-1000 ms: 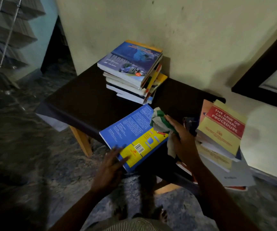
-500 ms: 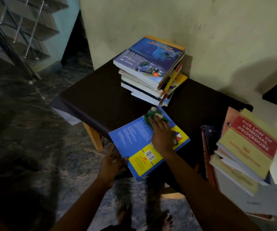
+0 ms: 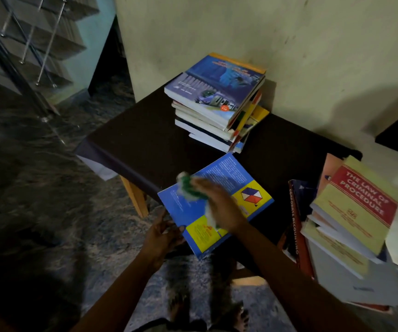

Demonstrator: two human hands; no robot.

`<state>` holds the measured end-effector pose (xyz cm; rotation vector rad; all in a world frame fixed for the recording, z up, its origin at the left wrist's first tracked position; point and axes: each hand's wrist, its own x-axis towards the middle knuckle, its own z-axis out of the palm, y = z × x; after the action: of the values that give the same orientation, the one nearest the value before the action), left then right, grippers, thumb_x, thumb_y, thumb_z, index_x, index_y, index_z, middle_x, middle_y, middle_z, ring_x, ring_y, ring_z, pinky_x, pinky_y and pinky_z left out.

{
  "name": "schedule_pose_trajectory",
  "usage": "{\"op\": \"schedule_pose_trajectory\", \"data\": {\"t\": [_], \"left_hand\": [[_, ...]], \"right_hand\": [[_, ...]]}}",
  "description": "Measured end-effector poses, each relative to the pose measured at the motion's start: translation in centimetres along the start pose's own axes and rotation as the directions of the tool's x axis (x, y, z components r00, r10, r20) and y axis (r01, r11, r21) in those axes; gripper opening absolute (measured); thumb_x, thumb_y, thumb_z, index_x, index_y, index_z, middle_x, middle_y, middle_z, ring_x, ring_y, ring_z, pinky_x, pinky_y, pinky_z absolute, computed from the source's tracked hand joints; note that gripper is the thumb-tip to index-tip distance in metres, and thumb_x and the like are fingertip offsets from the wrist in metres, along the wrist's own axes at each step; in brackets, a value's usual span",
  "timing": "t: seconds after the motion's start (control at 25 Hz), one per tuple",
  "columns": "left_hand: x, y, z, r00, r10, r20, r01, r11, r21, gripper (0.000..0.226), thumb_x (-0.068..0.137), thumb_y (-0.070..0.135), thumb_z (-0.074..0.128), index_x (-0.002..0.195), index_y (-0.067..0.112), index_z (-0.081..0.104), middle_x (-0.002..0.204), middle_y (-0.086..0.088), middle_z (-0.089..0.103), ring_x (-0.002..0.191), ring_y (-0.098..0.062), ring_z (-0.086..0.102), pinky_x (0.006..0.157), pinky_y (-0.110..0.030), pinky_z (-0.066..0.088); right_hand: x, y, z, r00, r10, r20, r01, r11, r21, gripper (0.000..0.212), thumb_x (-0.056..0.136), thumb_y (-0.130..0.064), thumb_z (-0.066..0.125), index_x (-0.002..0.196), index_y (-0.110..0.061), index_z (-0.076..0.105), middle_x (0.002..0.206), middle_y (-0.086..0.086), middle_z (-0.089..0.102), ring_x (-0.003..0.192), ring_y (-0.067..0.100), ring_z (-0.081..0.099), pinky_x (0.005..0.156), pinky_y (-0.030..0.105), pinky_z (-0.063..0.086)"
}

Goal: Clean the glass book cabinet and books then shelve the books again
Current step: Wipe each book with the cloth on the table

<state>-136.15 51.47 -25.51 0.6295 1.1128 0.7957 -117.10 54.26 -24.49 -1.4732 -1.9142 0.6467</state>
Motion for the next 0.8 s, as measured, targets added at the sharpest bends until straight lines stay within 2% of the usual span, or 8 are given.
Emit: {"op": "schedule_pose_trajectory", "data": {"t": [0.08, 0.16, 0.24, 0.36, 0.48, 0.56, 0.72, 0.8], "left_hand": [[0.1, 0.0, -0.1, 1.000, 0.005, 0.012, -0.005, 1.000, 0.003, 0.063, 0.082, -0.011, 0.059, 0.124, 0.034, 0.043, 0.099, -0.007, 0.059, 0.072, -0.011, 0.068, 0.057, -0.023, 0.055], [0.3, -0.1, 0.1, 1.000, 0.007, 0.009, -0.007, 1.000, 0.020, 0.067, 0.082, -0.010, 0.060, 0.129, 0.034, 0.039, 0.102, -0.008, 0.060, 0.072, -0.010, 0.069, 0.056, -0.023, 0.055], [0.6, -0.3, -0.1, 1.000, -0.004, 0.003, 0.003, 1.000, 0.022, 0.069, 0.083, -0.010, 0.059, 0.130, 0.035, 0.038, 0.100, -0.005, 0.061, 0.071, -0.009, 0.069, 0.056, -0.023, 0.055], [0.7, -0.4, 0.0, 1.000, 0.003, 0.004, -0.003, 1.000, -0.021, 0.057, 0.087, -0.003, 0.057, 0.129, 0.032, 0.043, 0.098, -0.003, 0.064, 0.072, -0.011, 0.070, 0.056, -0.025, 0.055], [0.8, -0.2, 0.5, 0.996, -0.054, -0.067, 0.044, 0.988, -0.148, 0.024, 0.097, 0.031, 0.044, 0.115, 0.020, 0.056, 0.090, -0.005, 0.068, 0.074, -0.020, 0.068, 0.058, -0.033, 0.053], [0.6, 0.3, 0.8, 0.998, -0.069, -0.010, 0.065, 0.973, -0.221, 0.044, 0.096, 0.046, 0.037, 0.108, 0.011, 0.060, 0.094, -0.010, 0.070, 0.083, -0.025, 0.068, 0.064, -0.033, 0.055], [-0.3, 1.2, 2.8, 0.996, 0.059, -0.071, -0.059, 0.998, -0.002, 0.032, 0.096, 0.027, 0.049, 0.119, 0.007, 0.057, 0.098, -0.007, 0.069, 0.084, -0.025, 0.065, 0.067, -0.031, 0.054], [-1.5, 2.1, 4.2, 0.982, 0.181, -0.049, -0.182, 0.983, -0.035, 0.027, 0.095, 0.016, 0.051, 0.121, 0.010, 0.057, 0.109, -0.006, 0.068, 0.094, -0.025, 0.066, 0.079, -0.040, 0.054]], "right_hand": [[-1.4, 3.6, -4.3, 0.940, 0.228, -0.254, -0.228, 0.973, 0.030, 0.054, 0.081, 0.012, 0.036, 0.133, -0.002, 0.044, 0.139, 0.020, 0.044, 0.130, 0.028, 0.042, 0.112, 0.044, 0.030], [-3.3, 5.4, -6.9, 0.887, 0.336, -0.316, -0.392, 0.910, -0.133, 0.057, 0.079, 0.009, 0.035, 0.135, 0.000, 0.043, 0.139, 0.021, 0.044, 0.129, 0.034, 0.042, 0.111, 0.044, 0.030], [-4.8, 4.9, -5.2, 0.917, 0.269, -0.296, -0.370, 0.850, -0.374, 0.067, 0.064, 0.004, 0.039, 0.130, 0.001, 0.049, 0.134, 0.021, 0.050, 0.121, 0.038, 0.050, 0.100, 0.047, 0.039], [-6.6, 1.4, 0.2, 0.959, 0.150, -0.239, -0.245, 0.864, -0.439, 0.072, 0.056, 0.004, 0.045, 0.126, -0.009, 0.057, 0.129, 0.010, 0.058, 0.112, 0.030, 0.058, 0.087, 0.042, 0.048], [-8.0, -3.0, 4.1, 0.993, 0.027, -0.115, -0.072, 0.911, -0.405, 0.056, 0.067, -0.009, 0.038, 0.117, -0.017, 0.063, 0.121, 0.003, 0.064, 0.106, 0.020, 0.062, 0.080, 0.025, 0.049], [-8.7, -4.2, 4.8, 0.999, -0.024, 0.048, 0.038, 0.952, -0.304, 0.055, 0.072, -0.015, 0.037, 0.122, -0.016, 0.059, 0.128, 0.004, 0.059, 0.116, 0.017, 0.053, 0.087, 0.031, 0.041], [-8.6, -4.1, 0.3, 0.997, 0.070, -0.025, -0.070, 0.998, 0.001, 0.055, 0.080, -0.001, 0.036, 0.132, -0.009, 0.050, 0.141, 0.004, 0.043, 0.134, 0.005, 0.033, 0.112, 0.021, 0.024], [-8.1, -4.8, -3.7, 0.978, 0.153, -0.141, -0.148, 0.988, 0.044, 0.056, 0.081, 0.004, 0.037, 0.134, -0.015, 0.045, 0.143, 0.001, 0.040, 0.136, 0.004, 0.030, 0.114, 0.025, 0.022]]}}
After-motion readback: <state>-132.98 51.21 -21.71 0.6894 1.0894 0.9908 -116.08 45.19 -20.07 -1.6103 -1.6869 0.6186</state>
